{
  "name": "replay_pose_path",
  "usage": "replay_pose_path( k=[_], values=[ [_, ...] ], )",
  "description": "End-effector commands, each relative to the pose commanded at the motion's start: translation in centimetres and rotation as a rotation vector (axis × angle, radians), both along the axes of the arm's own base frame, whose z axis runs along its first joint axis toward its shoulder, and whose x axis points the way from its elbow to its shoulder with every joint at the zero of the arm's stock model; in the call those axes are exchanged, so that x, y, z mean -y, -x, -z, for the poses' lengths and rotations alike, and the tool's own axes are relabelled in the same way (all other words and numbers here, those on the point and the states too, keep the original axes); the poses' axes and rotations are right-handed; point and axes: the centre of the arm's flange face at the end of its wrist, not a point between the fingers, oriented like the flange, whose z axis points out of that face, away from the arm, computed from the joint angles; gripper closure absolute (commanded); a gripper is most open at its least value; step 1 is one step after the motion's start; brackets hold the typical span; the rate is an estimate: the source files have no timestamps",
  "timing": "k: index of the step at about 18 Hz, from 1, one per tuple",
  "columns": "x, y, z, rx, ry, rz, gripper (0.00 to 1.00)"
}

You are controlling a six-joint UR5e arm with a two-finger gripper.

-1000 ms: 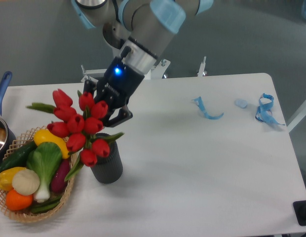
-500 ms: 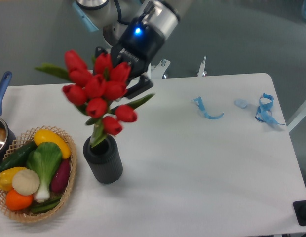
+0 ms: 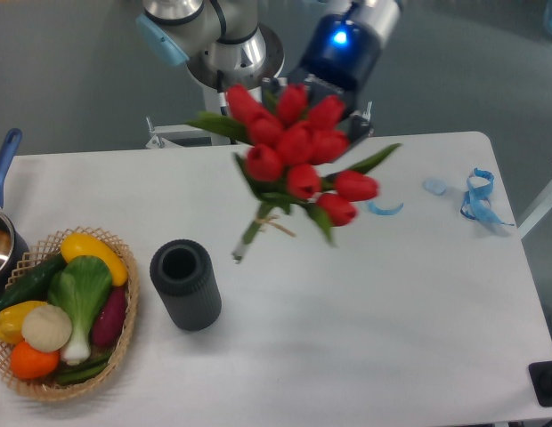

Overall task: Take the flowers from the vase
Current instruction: 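Hold the tulips raised above the table beside the vase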

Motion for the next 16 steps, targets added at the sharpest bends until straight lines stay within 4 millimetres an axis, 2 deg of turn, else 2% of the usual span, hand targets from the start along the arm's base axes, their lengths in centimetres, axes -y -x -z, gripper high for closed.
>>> replay_pose_path(
  k=[2,5,9,13,16],
  values=[
    [1.1,2.5,2.4,-0.024,0.013,-0.002,0.69],
    [1.7,4.6,5.7,-0.065,0.029,0.021,0.69],
    [3.0,5.6,6.4,-0.081,0.036,0.006,0.69],
    [2.6,5.7,7.0,-0.067,0.040,0.011,0.69],
    [2.7,5.8,6.6,-0.070,0.036,0.007,0.69]
  ],
)
